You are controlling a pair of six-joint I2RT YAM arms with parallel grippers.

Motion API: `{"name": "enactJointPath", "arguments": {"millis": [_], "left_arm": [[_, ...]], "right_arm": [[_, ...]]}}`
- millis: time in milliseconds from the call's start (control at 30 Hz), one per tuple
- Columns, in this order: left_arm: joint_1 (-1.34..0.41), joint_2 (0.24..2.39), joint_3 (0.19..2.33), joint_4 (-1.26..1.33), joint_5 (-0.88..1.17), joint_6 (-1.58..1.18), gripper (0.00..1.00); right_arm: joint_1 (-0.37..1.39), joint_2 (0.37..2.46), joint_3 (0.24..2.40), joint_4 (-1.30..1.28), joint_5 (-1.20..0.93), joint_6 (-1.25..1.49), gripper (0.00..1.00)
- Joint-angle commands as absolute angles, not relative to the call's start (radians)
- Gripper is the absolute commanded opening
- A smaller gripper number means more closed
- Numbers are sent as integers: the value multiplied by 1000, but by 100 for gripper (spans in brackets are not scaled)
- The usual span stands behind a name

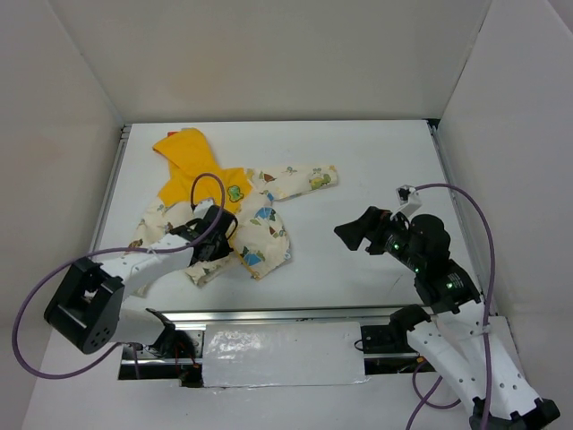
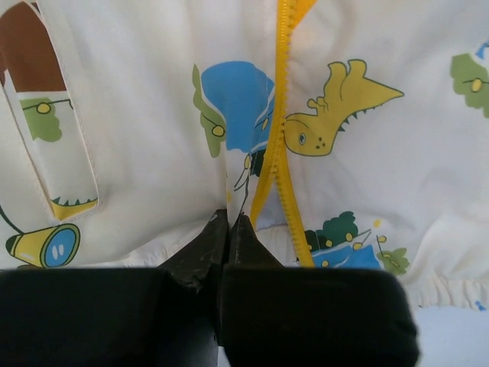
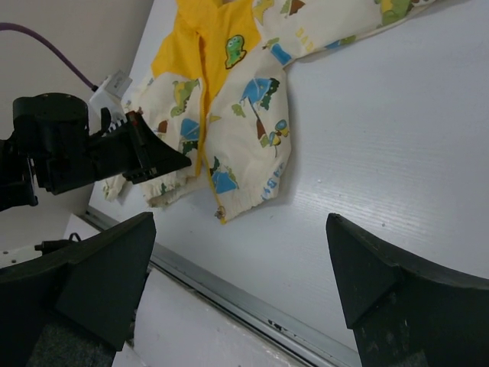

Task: Zip up the jacket

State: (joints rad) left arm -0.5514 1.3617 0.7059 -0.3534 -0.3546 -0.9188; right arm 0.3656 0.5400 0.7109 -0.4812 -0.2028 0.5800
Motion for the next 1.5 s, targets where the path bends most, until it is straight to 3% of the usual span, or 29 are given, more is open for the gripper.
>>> {"name": "enactJointPath", "arguments": {"millis": [0,167,333,433,567,933,1100,1267,1333,1400,1467], "left_arm": [[-552,1261,672,-272,-289,-923,0],[-540,1062,588,-175,-233,-953,0],[-515,899,466,-83,-178,-974,0],[-506,804,405,-29,-143,-982,0],[-495,684,341,32,-100,-992,0],[-476,677,311,54,-25,-976,0],[-472,655,298,54,-20,-974,0],[-471,667,308,48,-9,-959,1],[-471,687,316,41,-9,-948,11],[-471,701,324,34,6,-933,28],[-471,721,331,32,17,-922,36]], "right_arm": [[361,572,667,-349,-305,597,100],[400,704,607,-119,-455,681,100],[604,1018,681,67,-379,719,100],[687,1247,758,207,-429,759,93],[761,1526,876,334,-454,801,77],[821,1851,1094,442,-503,856,63],[821,1894,1106,466,-526,867,49],[821,1885,1100,468,-526,867,14],[821,1865,1098,440,-514,853,1],[821,1855,1104,410,-497,836,0],[821,1842,1114,365,-491,807,0]]}}
